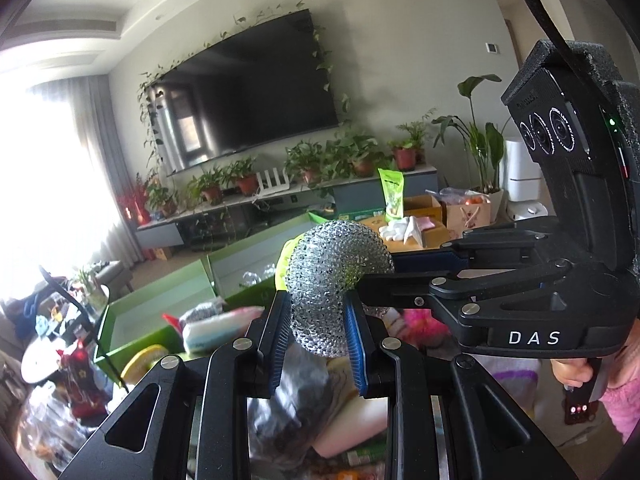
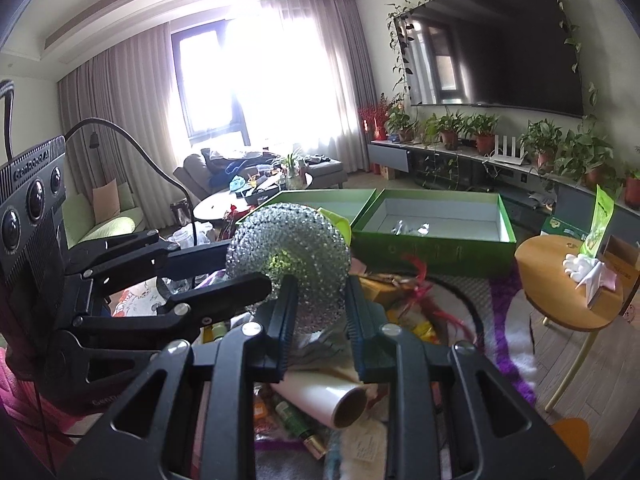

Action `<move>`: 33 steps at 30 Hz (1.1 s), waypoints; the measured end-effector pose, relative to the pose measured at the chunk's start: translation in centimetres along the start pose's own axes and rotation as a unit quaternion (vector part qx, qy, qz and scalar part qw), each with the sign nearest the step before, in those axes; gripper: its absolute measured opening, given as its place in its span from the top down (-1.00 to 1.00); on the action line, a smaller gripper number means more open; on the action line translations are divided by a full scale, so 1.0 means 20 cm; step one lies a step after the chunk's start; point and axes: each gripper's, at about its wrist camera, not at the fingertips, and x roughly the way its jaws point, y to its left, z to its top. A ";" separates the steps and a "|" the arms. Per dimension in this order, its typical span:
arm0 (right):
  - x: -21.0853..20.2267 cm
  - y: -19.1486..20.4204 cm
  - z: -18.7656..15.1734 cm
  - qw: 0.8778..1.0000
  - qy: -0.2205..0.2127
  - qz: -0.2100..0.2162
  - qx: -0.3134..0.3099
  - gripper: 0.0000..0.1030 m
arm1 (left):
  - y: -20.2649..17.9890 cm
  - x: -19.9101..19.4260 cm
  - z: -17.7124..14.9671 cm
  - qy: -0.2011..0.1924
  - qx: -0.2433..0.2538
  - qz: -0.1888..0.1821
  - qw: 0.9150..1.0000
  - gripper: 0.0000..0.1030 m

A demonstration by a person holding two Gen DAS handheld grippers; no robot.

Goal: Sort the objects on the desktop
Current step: 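Carry the silver scrubber over the green-rimmed box lid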

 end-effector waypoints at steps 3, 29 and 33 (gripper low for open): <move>0.00 -0.03 0.05 1.000 -0.005 -0.005 -0.005 0.53 | 0.00 0.03 0.04 -0.002 0.004 -0.002 1.000 0.48; 0.04 -0.28 0.18 0.999 -0.026 -0.019 0.018 0.53 | -0.02 0.31 0.26 -0.005 0.032 -0.007 0.999 0.48; 0.06 -0.30 0.19 0.999 -0.027 -0.019 0.022 0.53 | -0.01 0.35 0.28 -0.002 0.034 -0.008 0.999 0.48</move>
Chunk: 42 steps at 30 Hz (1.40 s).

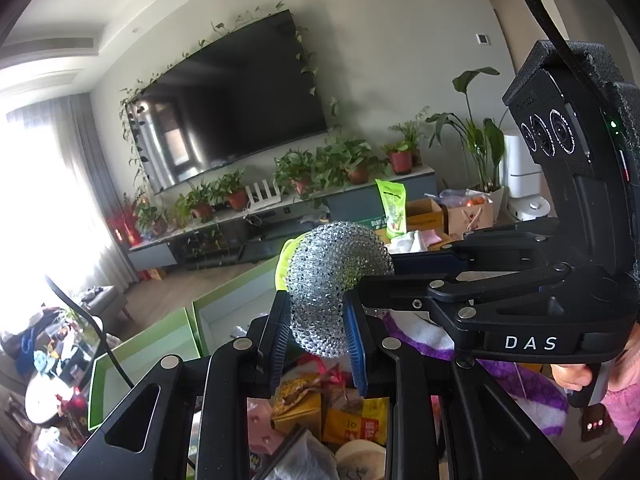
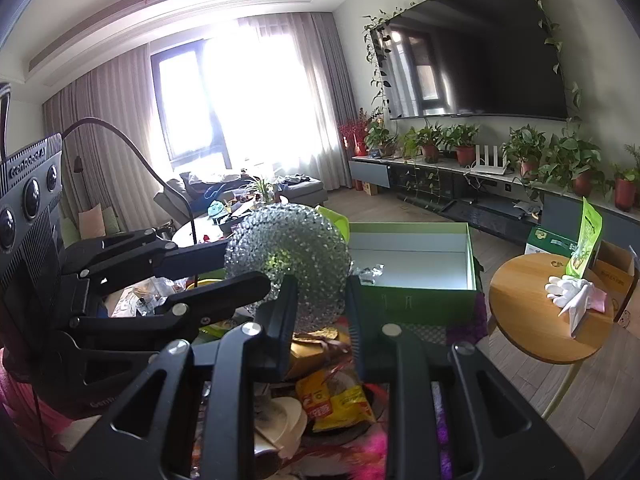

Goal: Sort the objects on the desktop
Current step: 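Carry the silver scrubber over the green-rimmed box lid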

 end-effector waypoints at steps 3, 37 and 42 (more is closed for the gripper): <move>0.02 -0.03 0.02 1.000 -0.002 -0.001 0.004 0.53 | 0.00 0.00 0.00 0.000 0.001 0.001 1.000 0.48; 0.50 -0.31 0.18 0.999 0.036 0.022 0.006 0.53 | 0.25 0.57 0.06 0.054 -0.011 0.009 0.998 0.50; 0.57 -0.35 0.17 0.999 0.047 0.024 0.008 0.53 | 0.26 0.66 0.06 0.079 -0.022 0.009 0.997 0.50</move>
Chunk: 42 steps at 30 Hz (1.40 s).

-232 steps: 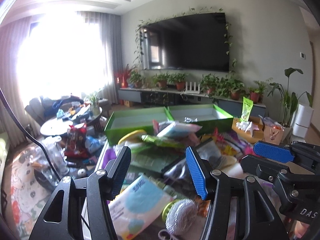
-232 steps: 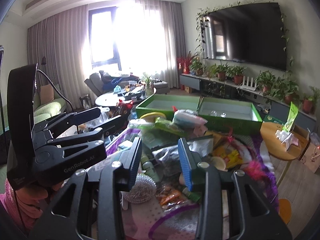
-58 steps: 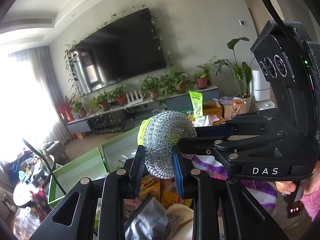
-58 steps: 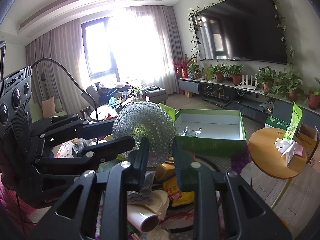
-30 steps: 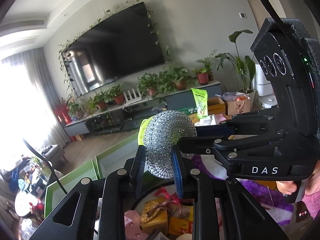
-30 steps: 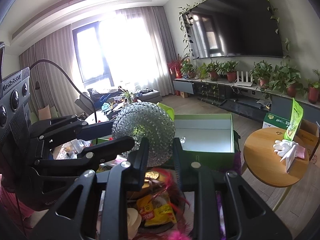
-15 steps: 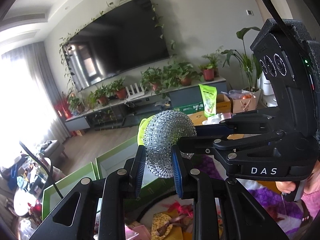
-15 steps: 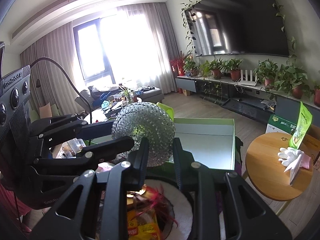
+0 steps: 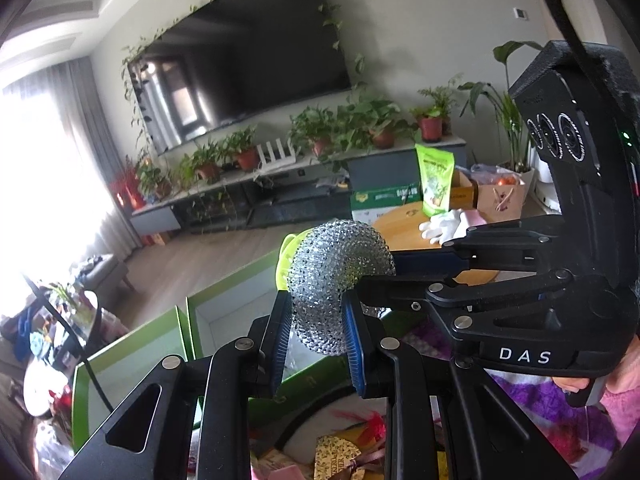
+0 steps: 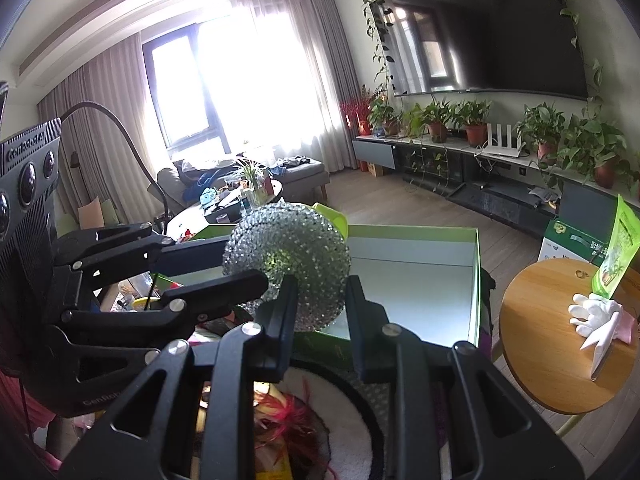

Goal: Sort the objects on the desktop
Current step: 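Carry the silver scrubber over the green-rimmed box lid, then lower the scrubber into the green-rimmed box and open both grippers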

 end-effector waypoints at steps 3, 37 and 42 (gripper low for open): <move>0.04 -0.02 0.00 1.000 0.005 0.001 0.000 0.53 | 0.00 0.04 0.00 0.012 -0.002 0.005 1.000 0.50; 0.28 -0.15 -0.07 0.999 0.049 -0.002 0.016 0.52 | -0.02 0.35 -0.02 0.073 -0.010 0.024 0.997 0.50; 0.29 -0.16 -0.08 0.998 0.052 -0.007 0.016 0.52 | -0.01 0.36 -0.03 0.077 -0.011 0.023 0.997 0.50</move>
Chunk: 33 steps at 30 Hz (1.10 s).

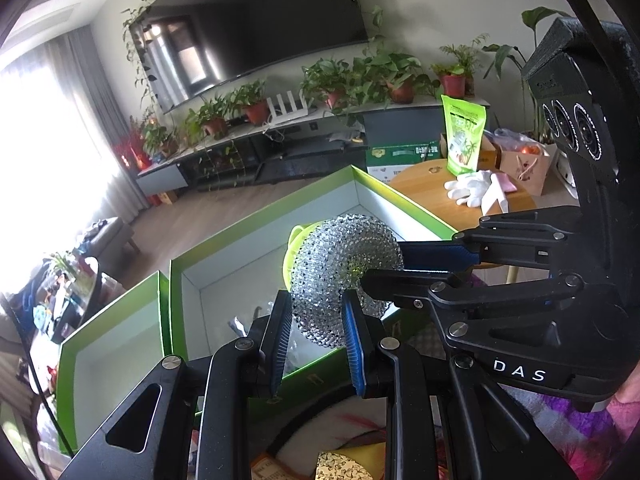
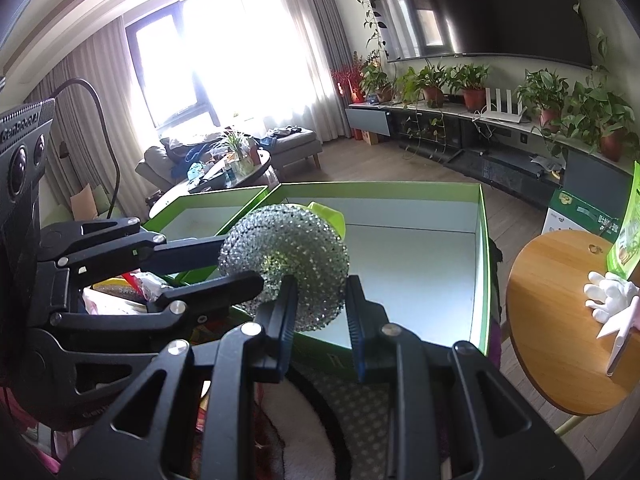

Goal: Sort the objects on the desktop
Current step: 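Lower the scrubber into the green-rimmed box and open both grippers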

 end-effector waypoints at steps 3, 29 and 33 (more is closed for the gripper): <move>0.01 0.00 0.00 1.000 0.000 -0.001 0.002 0.52 | 0.00 0.00 0.00 0.001 -0.001 0.001 1.000 0.50; 0.05 -0.03 -0.02 1.000 0.010 -0.020 0.016 0.37 | 0.01 0.07 -0.05 0.013 0.004 0.017 1.000 0.50; 0.04 -0.02 -0.02 1.000 0.007 -0.022 0.015 0.37 | 0.00 0.05 -0.05 0.007 0.005 0.018 1.000 0.50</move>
